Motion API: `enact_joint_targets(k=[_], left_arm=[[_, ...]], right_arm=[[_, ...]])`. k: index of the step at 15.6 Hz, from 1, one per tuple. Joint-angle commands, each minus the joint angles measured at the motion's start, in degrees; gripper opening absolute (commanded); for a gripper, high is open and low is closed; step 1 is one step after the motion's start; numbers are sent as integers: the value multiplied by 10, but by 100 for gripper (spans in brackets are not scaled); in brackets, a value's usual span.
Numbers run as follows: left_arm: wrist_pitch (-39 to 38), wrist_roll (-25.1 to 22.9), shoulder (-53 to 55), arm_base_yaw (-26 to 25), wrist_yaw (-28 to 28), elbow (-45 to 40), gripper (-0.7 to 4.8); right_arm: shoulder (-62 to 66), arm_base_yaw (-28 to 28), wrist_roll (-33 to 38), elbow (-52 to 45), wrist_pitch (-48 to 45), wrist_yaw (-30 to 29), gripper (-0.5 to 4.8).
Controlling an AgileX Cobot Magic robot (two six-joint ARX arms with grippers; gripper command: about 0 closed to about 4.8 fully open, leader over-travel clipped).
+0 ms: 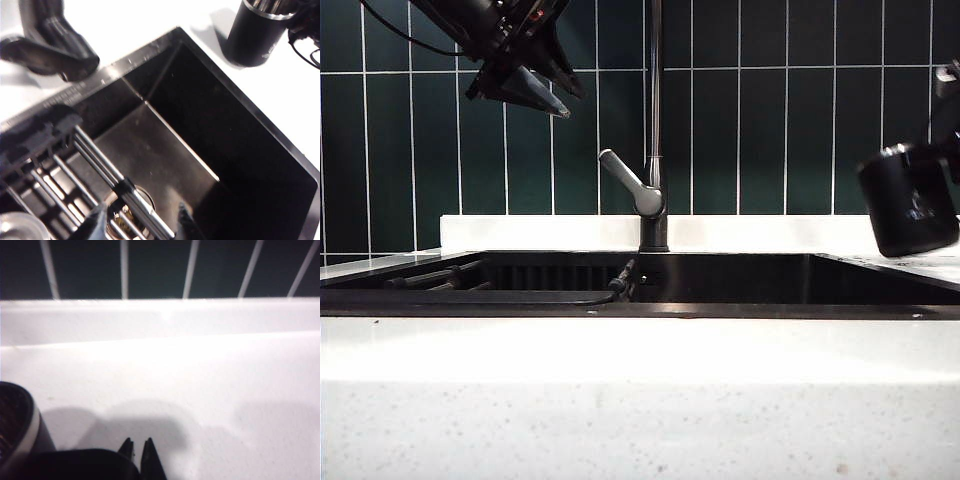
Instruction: Pick up the mug next to the sink, go to the faucet to get some water, pour the water into the sink, and finally put the mug back to its place.
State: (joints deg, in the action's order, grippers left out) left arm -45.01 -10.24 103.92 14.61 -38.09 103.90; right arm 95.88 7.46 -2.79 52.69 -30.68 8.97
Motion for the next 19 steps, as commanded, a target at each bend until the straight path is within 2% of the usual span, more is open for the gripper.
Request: enact_joint_targets(k=[1,9,10,12,13,19], left_arm=[[-3,-9,-5,1,0,1,175],[5,-20,-5,4,-1,1,175],[6,-20,-5,4,0,1,175],[5,-20,-5,4,-1,1,175],[5,-20,-5,4,-1,1,175],[-23,-33,-5,4,-3,1,174]], right_arm=[[0,2,17,0,-40,-34,-1],[21,0,17,-1,-20,-51,5],[23,0,17,-4,-25,-50,33],[23,-1,17,-5,-2,-49,221],[19,-3,17,-5,23,-49,245],[-78,-2,14,-88,73,-49,245]])
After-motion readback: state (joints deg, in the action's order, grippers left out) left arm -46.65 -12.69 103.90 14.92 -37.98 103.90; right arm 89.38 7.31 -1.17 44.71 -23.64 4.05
